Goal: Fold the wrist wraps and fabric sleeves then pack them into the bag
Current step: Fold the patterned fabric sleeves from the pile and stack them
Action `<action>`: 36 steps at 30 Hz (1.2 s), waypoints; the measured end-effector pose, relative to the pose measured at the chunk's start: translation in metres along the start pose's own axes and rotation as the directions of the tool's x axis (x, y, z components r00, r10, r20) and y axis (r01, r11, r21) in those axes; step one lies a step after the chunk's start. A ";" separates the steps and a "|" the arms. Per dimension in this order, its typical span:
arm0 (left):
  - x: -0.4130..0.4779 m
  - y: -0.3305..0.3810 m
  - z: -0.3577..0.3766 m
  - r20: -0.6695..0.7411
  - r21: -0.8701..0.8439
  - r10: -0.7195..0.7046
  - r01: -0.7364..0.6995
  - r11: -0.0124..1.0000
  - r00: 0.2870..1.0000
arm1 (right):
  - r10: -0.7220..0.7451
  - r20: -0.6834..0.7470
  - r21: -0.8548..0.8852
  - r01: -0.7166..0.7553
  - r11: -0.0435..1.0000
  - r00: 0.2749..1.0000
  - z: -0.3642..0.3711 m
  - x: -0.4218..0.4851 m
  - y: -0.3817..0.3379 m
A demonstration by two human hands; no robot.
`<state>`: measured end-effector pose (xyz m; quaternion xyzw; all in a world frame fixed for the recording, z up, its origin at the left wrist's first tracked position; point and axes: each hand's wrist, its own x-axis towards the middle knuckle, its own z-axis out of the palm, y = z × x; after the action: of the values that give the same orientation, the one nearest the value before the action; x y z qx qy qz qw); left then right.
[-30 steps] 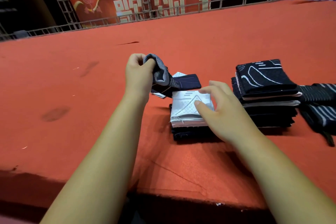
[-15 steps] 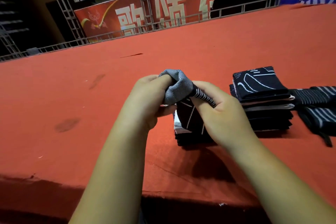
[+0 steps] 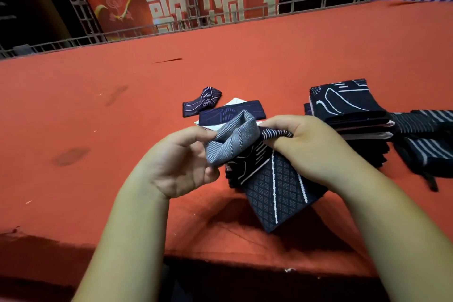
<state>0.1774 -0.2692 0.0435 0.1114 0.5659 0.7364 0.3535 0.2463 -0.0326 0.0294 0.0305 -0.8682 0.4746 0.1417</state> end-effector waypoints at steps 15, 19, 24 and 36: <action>-0.003 0.006 -0.031 -0.596 0.597 0.582 -0.180 0.782 0.553 | 0.016 0.217 -0.133 0.013 0.991 0.976 0.013 -0.001 0.004; -0.004 -0.003 -0.014 -0.452 0.544 0.501 -0.216 0.811 0.738 | 0.061 0.170 -0.141 -0.037 0.989 0.984 0.012 -0.002 0.008; -0.011 -0.004 -0.007 -0.268 0.597 0.531 -0.294 0.747 0.804 | 0.117 0.149 -0.064 -0.109 0.992 0.982 0.019 -0.006 0.005; -0.015 -0.013 -0.003 -0.076 0.898 0.777 -0.296 0.326 0.625 | 0.014 0.153 -0.156 0.011 0.988 0.988 0.030 -0.010 -0.003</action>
<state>0.1916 -0.2796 0.0341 0.2565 0.8321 0.4572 -0.1812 0.2500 -0.0597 0.0136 0.0550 -0.9112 0.4012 0.0762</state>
